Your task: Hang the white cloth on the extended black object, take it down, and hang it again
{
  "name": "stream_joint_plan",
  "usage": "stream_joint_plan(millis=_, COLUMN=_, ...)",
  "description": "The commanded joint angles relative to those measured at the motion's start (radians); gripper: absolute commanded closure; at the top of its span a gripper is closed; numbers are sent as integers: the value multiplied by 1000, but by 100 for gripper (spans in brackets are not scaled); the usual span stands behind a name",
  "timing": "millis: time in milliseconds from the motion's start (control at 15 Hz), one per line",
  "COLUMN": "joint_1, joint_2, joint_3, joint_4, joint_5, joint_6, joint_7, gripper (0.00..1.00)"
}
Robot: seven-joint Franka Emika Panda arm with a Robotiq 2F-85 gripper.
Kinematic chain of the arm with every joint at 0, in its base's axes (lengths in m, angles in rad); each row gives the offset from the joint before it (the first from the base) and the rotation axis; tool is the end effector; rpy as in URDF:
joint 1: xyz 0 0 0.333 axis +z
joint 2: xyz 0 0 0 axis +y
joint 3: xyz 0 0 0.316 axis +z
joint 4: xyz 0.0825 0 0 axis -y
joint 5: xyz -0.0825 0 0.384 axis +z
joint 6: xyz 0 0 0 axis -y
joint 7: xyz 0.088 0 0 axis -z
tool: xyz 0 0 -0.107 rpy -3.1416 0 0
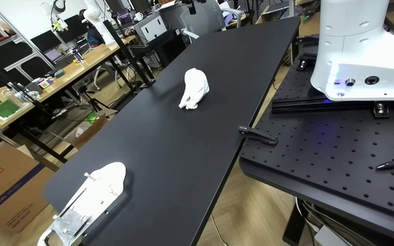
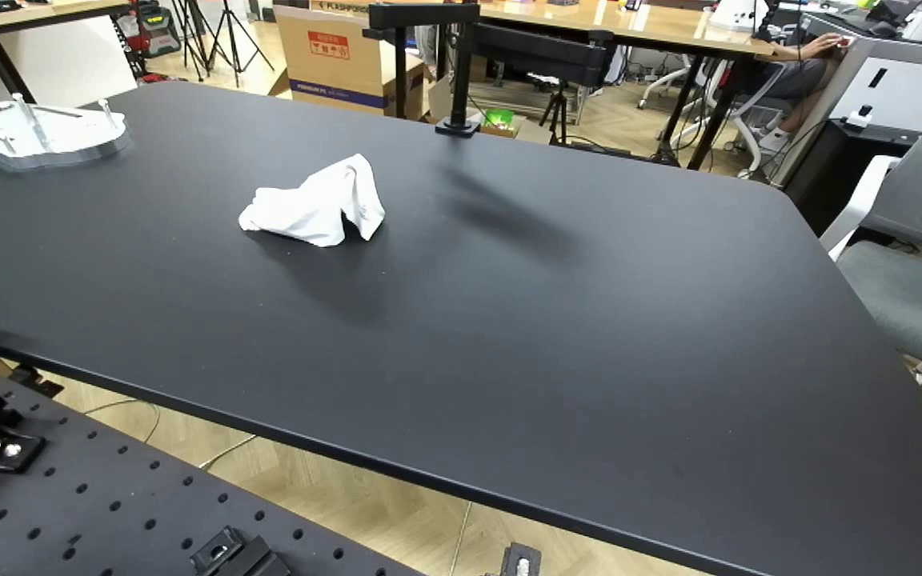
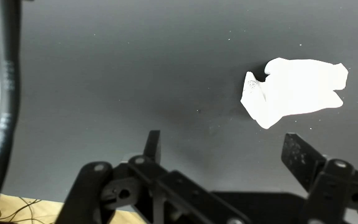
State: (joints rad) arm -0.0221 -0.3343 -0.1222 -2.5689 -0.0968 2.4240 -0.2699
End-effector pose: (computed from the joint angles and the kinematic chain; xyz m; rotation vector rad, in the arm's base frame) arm 0.4298 -0.0625 0.3974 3.0470 0.2988 0.2735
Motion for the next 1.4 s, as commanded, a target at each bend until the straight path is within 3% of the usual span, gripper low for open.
stream_joint_plan(millis=0, joint_1=-6, joint_2=0, joint_3=7, joint_4=1, joint_5=3, joint_6=-2, joint_7=-2, gripper=0)
stream_joint_plan(millis=533, joint_1=1, joint_2=126, joint_3=65, joint_4=7, joint_5=-65, joint_6=126, joint_7=68, gripper=0)
stream_joint_plan(millis=733, joint_1=13, joint_2=133, joint_3=59, joint_4=21, joint_5=-24, joint_6=101, joint_7=72, gripper=0)
stream_joint_plan(millis=800, joint_1=-6, joint_2=4, joint_3=7, joint_4=1, joint_5=3, joint_6=-2, joint_7=-2, gripper=0)
stream_joint_plan(millis=1333, joint_1=14, joint_2=99, joint_3=48, joint_4=7, joint_5=-28, joint_6=38, joint_7=-29, gripper=0)
